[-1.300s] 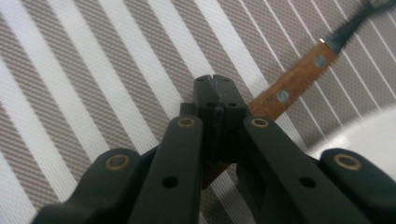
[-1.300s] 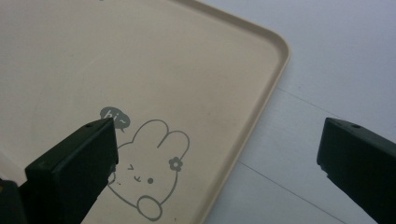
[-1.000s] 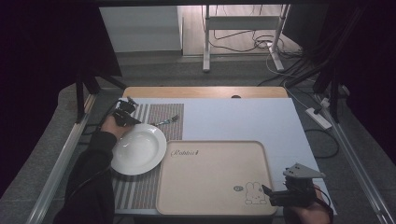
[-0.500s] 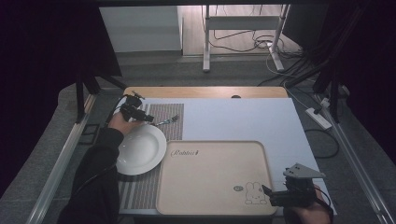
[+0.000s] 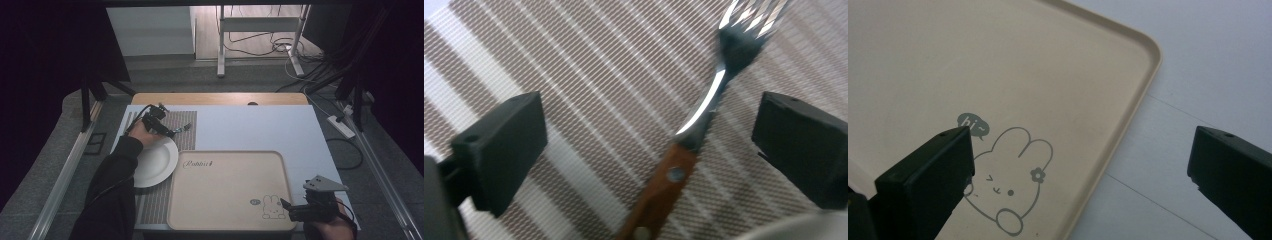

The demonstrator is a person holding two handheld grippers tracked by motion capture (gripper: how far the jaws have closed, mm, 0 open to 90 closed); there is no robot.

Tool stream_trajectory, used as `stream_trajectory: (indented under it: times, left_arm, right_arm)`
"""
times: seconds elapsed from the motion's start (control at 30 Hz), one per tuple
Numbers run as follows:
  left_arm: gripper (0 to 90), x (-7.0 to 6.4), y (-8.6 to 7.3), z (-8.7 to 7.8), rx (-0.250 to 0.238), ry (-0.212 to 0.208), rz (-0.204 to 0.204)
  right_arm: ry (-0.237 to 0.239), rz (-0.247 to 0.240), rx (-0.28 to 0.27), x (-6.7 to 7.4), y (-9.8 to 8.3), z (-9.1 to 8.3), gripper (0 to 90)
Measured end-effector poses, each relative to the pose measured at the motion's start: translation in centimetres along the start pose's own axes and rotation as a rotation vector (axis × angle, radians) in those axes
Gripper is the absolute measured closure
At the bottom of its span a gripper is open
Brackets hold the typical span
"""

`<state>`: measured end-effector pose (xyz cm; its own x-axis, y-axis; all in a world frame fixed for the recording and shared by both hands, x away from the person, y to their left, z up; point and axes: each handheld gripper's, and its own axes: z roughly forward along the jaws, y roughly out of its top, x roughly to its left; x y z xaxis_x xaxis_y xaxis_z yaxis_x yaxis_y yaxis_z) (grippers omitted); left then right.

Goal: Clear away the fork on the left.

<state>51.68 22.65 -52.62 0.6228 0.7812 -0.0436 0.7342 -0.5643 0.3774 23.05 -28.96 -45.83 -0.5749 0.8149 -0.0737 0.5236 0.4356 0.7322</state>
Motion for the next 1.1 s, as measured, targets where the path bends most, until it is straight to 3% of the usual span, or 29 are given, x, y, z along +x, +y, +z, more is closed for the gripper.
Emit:
stream_trajectory:
  times: [0.1,0.13,0.17,0.23,0.27,0.3,0.4,0.43,0.53,0.73,0.93,1.1]
  left_arm:
    - [15.0,0.6,-0.3,-0.6,-0.01,0.001,0.003]
    - [25.1,0.8,-0.4,-0.7,-0.014,-0.007,-0.001]
    - [25.1,1.0,-0.6,-0.9,-0.018,-0.008,-0.004]
    - [37.0,1.4,-0.9,-1.1,-0.028,-0.009,-0.002]
    - [37.0,1.6,-1.1,-1.2,-0.031,-0.007,-0.002]
    - [45.4,1.9,-1.4,-1.4,-0.037,-0.005,-0.006]
    - [58.6,2.2,-1.7,-1.6,-0.04,-0.003,-0.006]
    - [58.6,2.5,-1.8,-1.7,-0.04,-0.006,-0.004]
    - [75.6,3.0,-2.4,-2.0,-0.04,-0.034,0.005]
    - [77.9,3.8,-3.1,-2.4,-0.037,-0.066,-0.007]
    - [77.9,4.9,-3.7,-3.7,-0.049,-0.035,-0.02]
    - [77.9,5.5,-4.3,-5.5,-0.043,0.021,-0.011]
  right_arm:
    - [0.001,-0.001,0.0,0.0,0.0,0.0,0.0]
    - [-0.001,-0.002,0.0,0.1,0.0,0.0,0.0]
    - [-0.001,-0.002,0.0,0.1,0.0,0.0,0.0]
    - [-0.002,-0.003,0.001,0.1,0.0,0.0,0.0]
    - [-0.002,-0.003,0.001,0.1,0.0,0.0,0.0]
    - [-0.003,-0.004,0.002,0.1,0.0,0.0,0.0]
    - [-0.003,-0.006,0.002,0.1,0.0,0.0,0.0]
    - [-0.003,-0.006,0.002,0.1,0.0,0.0,0.0]
    - [-0.002,-0.007,0.002,0.1,0.0,0.0,0.0]
    - [0.0,-0.006,-0.002,0.1,0.0,-0.1,0.0]
    - [0.001,-0.007,-0.001,0.1,0.0,0.0,0.0]
    - [0.0,-0.007,-0.003,0.1,0.0,-0.1,0.0]
